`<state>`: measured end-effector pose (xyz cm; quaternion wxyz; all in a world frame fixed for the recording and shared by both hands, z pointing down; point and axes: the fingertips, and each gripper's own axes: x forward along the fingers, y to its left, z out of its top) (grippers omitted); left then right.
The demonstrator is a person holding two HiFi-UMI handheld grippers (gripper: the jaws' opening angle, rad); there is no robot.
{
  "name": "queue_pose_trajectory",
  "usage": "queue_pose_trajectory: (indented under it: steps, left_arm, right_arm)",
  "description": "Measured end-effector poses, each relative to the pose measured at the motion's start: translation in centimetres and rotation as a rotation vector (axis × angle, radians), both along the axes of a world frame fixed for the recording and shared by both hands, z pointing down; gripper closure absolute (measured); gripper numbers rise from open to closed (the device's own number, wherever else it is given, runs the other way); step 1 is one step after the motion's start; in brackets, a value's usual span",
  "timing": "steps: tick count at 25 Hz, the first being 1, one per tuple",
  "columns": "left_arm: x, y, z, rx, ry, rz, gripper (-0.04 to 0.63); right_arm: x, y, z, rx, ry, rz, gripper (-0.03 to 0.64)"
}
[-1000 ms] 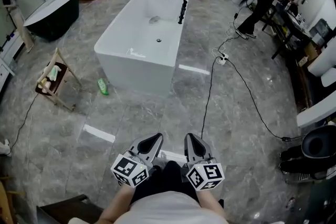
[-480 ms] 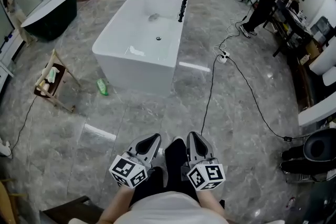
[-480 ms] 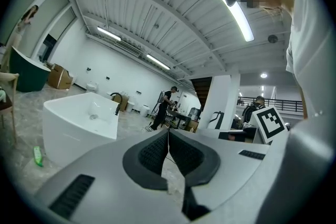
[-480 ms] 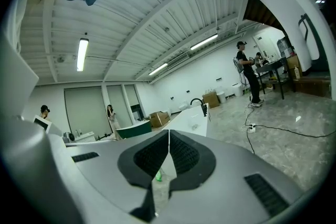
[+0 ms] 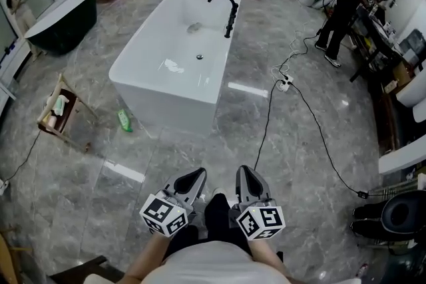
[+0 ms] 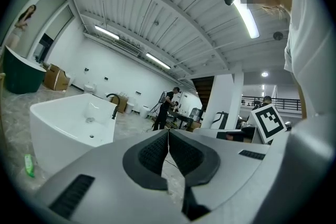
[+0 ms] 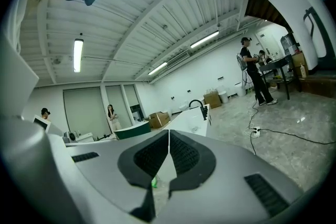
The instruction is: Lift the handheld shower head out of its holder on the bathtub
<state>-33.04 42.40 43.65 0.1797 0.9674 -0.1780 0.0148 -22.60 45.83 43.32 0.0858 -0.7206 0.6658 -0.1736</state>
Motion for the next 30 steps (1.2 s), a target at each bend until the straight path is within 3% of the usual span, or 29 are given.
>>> queue_pose_trajectory:
  steps: [19,30]
  left_arm:
    - [13.7,-8.2,0.5,0.000,0.004,-0.026,0.584]
    - [17.1,-9.2,1.1,-0.016,-0.006,-0.008,0.584]
  right_arm:
    - [12.2,-8.7,0.5,0.022,-0.026,-0.071,0.600]
    - [15.0,-9.7,1.2,0.016,-0.054,-0.061,0.600]
